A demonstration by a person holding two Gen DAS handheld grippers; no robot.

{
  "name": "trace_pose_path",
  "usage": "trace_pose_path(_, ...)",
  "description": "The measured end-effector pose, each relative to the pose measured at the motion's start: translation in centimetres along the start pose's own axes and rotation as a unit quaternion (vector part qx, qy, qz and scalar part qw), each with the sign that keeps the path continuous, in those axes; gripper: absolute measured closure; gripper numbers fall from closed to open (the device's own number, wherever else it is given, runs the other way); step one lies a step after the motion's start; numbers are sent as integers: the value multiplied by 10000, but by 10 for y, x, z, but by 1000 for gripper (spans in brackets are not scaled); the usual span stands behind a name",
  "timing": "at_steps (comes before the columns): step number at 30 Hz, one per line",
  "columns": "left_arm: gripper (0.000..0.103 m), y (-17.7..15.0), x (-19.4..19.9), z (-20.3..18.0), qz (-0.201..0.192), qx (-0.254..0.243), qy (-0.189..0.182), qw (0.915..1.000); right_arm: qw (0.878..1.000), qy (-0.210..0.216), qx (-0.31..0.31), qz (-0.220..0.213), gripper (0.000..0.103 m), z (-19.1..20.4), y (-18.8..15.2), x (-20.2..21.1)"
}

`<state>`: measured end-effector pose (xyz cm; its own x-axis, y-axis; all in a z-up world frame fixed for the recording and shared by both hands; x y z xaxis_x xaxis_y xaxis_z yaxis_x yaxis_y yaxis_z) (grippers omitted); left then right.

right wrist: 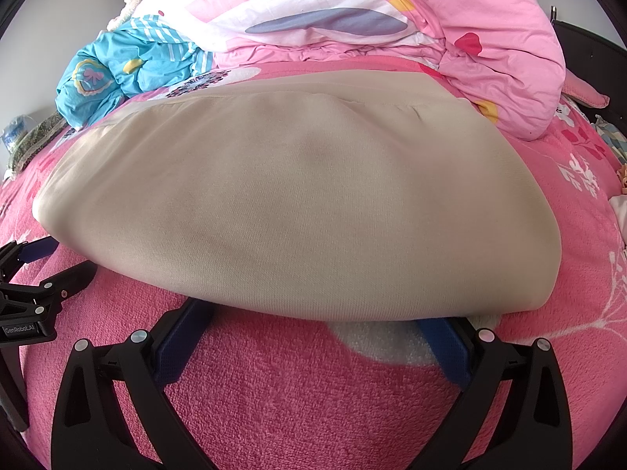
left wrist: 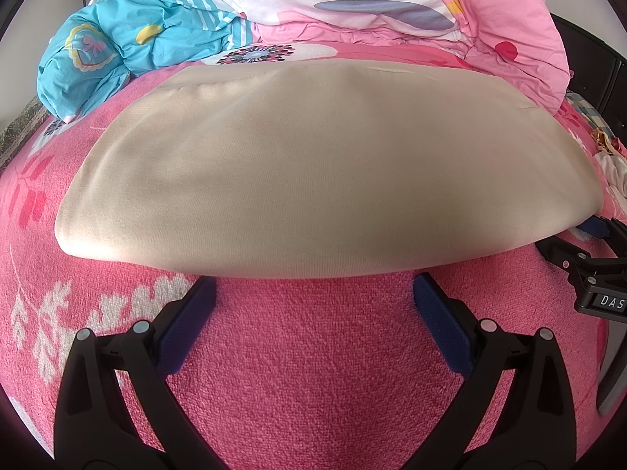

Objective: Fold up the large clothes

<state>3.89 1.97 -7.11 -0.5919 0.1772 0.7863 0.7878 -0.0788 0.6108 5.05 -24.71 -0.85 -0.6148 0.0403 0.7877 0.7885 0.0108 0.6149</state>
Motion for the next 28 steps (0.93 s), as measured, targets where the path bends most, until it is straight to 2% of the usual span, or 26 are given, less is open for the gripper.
trace_pose_path(10,6,3,-3,0,29,11,-8,10000,10000,-5,4,2,6,1,0,0)
trace_pose_path(15,6,6,-7,3,-34,118,-149,9998,10000,-2,1,0,6,0,0,0)
trace_pose_path(28,6,-2,-3,3,-21,63,-68,10000,10000,5,-5,0,6,0,0,0)
Point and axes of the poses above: each gripper's, at about its wrist camera, not at the fingertips, and x roughly against the way its jaws point, z to its left, y to its top, the point moved 7 cm from there along -x, roughly the way its jaws point, and after that the axes turned 4 degrees about -y, right-handed, at the moved point
